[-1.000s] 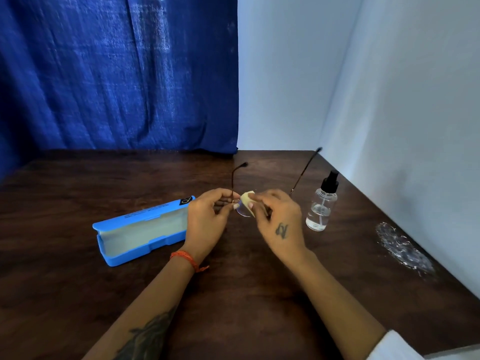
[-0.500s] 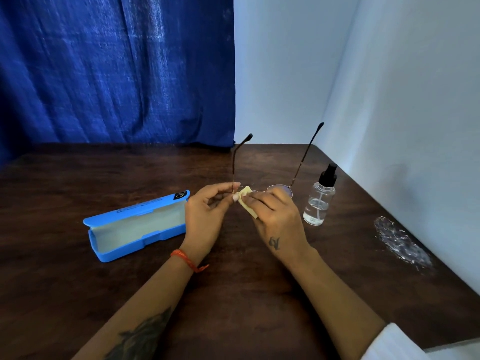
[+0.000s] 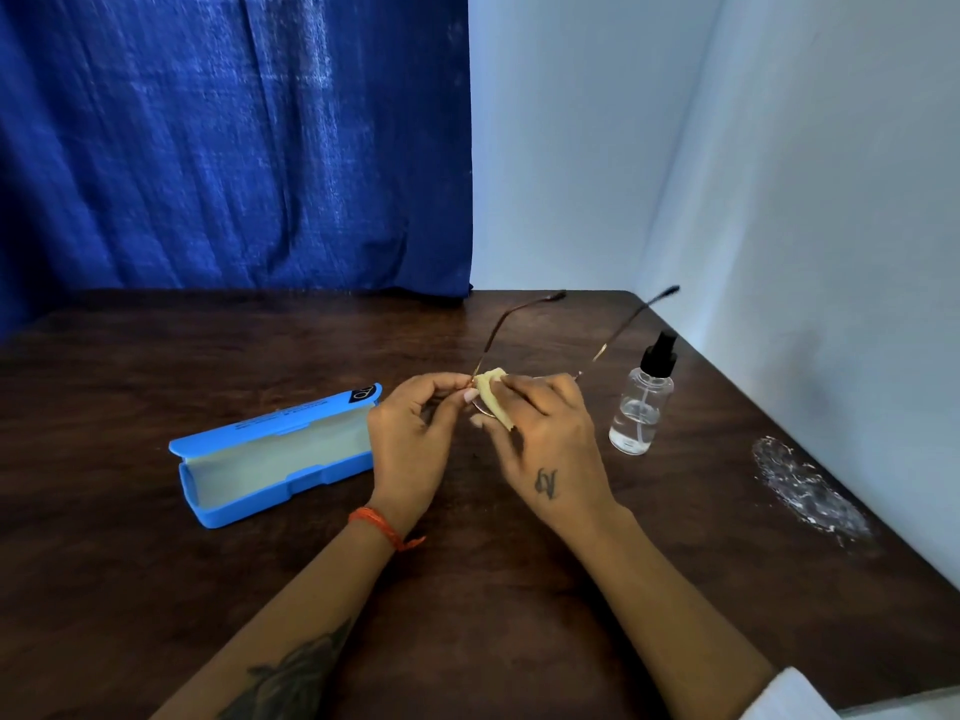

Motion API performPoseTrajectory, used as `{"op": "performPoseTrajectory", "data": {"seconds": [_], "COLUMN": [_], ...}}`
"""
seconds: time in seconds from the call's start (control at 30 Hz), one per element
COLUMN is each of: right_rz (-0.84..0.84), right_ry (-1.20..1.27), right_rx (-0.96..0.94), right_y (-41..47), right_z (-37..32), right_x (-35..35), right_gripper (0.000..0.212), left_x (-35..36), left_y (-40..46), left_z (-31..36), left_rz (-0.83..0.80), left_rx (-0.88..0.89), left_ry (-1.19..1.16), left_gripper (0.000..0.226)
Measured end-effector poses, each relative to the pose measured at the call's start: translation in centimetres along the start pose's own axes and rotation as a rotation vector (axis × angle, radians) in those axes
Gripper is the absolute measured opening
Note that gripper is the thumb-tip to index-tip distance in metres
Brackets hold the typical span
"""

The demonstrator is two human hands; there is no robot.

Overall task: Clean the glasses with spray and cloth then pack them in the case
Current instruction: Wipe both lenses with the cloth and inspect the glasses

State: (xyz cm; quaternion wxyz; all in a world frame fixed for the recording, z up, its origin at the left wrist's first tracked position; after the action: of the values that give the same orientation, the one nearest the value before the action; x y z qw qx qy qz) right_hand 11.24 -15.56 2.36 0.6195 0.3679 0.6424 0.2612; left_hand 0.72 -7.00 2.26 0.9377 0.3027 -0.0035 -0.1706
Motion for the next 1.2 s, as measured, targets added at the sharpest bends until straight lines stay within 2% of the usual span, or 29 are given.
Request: {"op": "performPoseTrajectory", "data": {"seconds": [0.1,0.23,0.37,0.47,0.53,0.63,0.73,0.8,1.03,1.1,1.2], "right_rz": [-0.037,0.017,0.020,0.036,-0.003,-0.108,-0.112,-0.106,-0.044,-0.075,-0.100], "right_ry": [0.116,0.249,0.152,0.093,0.085,0.185,0.319,0.297,-0.010,0.018,0.147], "right_rx": [-0.008,0.000,0.039,0.091,0.125,0.144,0.144,0.112,0.059,0.087,0.082], "right_y": [0.1,0.2,0.3,0.5,0.6,0.8,0.9,0.8,0.8,0.9,0.8], "right_z": [-0.3,0.0,0.2,-0.1,-0.3,0.0,0.4,0.5,-0.7,-0.8,-0.7], "right_x": [-0.1,-0.8,-1.0,-0.6,-0.2,0.1,-0.4,-0.8,-0.8,-0.4,-0.3], "right_gripper": [0.033,0.020,0.022,0.032,0.037,0.031,0.024,0.021,0.030,0.039,0.035], "left_x": [-0.1,-0.3,-0.4,-0.2,-0.1,0.0,-0.1,-0.2,0.0,0.0,-0.1], "left_y": [0.0,0.2,0.2,0.1,0.1,0.1,0.3,0.3,0.3,0.3,0.3], "left_z": [0.1,0.0,-0.1,-0.2,-0.3,-0.5,-0.7,-0.7,-0.5,-0.7,-0.8], "left_rz": [0.033,0.075,0.078,0.079,0.076,0.079,0.103,0.112,0.096,0.100,0.104], "left_rx": [0.056,0.077,0.142,0.193,0.210,0.209,0.175,0.169,0.205,0.207,0.192], "left_ry": [0.052,0.051,0.078,0.096,0.113,0.117,0.098,0.086,0.118,0.131,0.126], "left_gripper": [0.023,0.023,0.022,0.020,0.020,0.019,0.018,0.018,0.019,0.019,0.019]}}
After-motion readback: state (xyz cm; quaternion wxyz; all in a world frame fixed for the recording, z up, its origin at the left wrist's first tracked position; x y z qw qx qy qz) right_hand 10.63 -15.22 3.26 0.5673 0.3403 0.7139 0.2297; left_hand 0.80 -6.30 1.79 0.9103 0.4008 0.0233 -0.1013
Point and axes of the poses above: each hand's wrist, its own y-axis towards the middle knuckle, its own x-axis out of the palm, z = x × y, the point moved 1 cm from there along y, towards the middle knuckle, and after that the axes turned 4 degrees about -y, right-handed, at the moved point
